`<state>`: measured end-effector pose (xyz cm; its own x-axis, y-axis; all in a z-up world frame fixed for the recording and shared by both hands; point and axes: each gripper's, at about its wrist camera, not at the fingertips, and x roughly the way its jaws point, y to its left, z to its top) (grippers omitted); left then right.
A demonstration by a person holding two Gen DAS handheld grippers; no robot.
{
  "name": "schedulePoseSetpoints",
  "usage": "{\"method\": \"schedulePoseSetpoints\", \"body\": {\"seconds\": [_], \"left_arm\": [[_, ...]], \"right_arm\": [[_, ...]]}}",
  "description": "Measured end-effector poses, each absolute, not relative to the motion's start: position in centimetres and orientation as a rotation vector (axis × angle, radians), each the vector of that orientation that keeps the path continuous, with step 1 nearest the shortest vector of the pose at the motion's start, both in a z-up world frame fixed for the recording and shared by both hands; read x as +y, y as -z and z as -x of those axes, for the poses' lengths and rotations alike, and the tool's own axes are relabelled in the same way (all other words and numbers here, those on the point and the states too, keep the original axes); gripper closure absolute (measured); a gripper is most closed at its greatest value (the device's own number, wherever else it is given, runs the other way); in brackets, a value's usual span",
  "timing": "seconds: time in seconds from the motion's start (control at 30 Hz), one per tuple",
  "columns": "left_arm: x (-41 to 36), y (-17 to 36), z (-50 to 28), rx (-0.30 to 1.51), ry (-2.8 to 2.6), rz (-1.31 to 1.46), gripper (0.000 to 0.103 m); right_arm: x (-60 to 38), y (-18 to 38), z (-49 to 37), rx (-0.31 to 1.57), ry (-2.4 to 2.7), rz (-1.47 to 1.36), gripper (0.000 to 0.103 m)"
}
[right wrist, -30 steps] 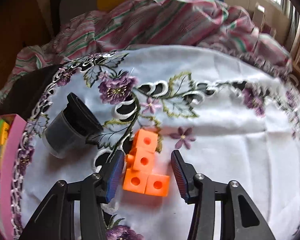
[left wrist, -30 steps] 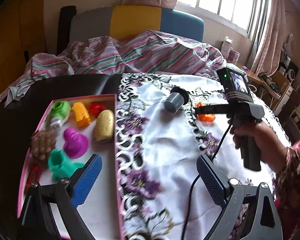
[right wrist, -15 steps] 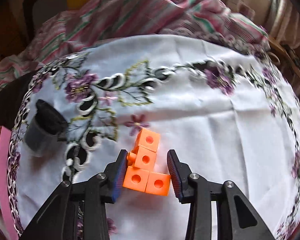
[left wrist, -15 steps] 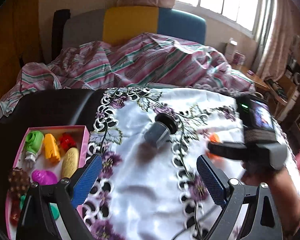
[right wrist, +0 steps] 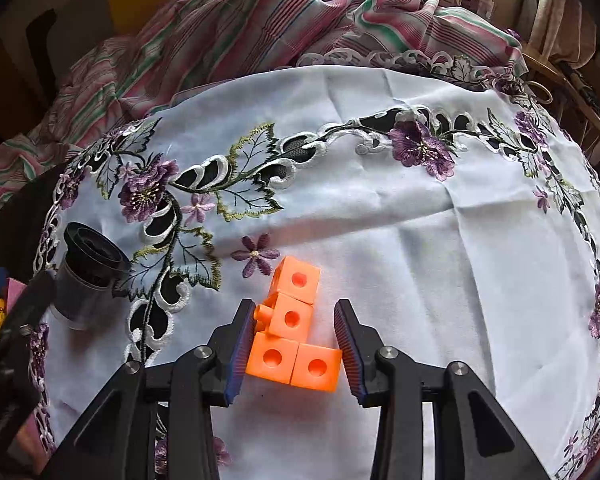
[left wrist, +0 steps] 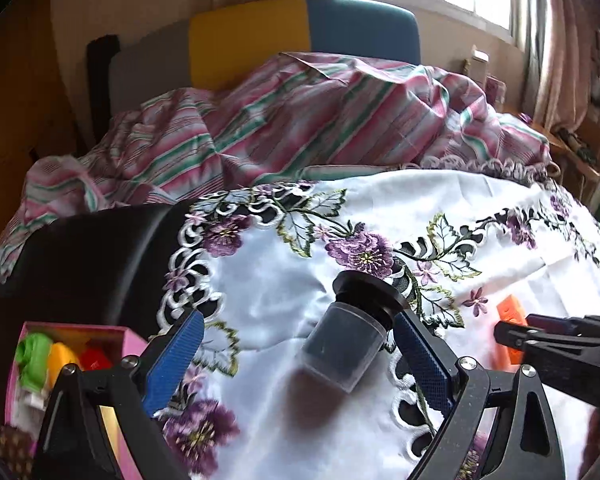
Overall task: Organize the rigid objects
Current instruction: 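Grasp the dark grey jar with the left gripper while the right gripper holds the cubes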
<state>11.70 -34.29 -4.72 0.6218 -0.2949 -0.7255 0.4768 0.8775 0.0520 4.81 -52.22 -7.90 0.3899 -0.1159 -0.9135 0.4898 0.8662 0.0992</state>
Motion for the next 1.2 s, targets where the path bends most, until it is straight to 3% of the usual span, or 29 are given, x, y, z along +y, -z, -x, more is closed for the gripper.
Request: {"method": "schedulePoseSetpoints", "body": {"seconds": [0.23,0.33,0.5,0.6,1.0,1.2], "left_arm": [[-35.5,6.2,-12.0,0.754,0.447,-0.312,0.007],[-35.8,6.7,-11.7,0.728,0.475,-0.335,0.013],[-36.4,7.8,-11.4,0.735,0.525,-0.375,0.045],[-36.2,8.3,-11.4,0.755,0.539,-0.358,0.053],[-33.5,6.6,-10.7,0.785,0.556,-0.214,0.066],[-31.8,5.6,-10.4,0.812,0.540,-0.138,0.066]], "right_arm": [[-52.2,8.1,-5.1,1.119,0.377,-0.418,0.062],[-52.2,8.0,-5.1,1.114,0.376,-0.418,0.062],[-52.2,8.1,-5.1,1.117,0.358,-0.448,0.062],[-52.3,8.2,-5.1,1.120,0.356,-0.455,0.062],[-52.3,8.0,-4.9,1.111,0.341,-0.478,0.062],[-52.3,7.8,-4.8,1.105,0.339,-0.483,0.062]]}}
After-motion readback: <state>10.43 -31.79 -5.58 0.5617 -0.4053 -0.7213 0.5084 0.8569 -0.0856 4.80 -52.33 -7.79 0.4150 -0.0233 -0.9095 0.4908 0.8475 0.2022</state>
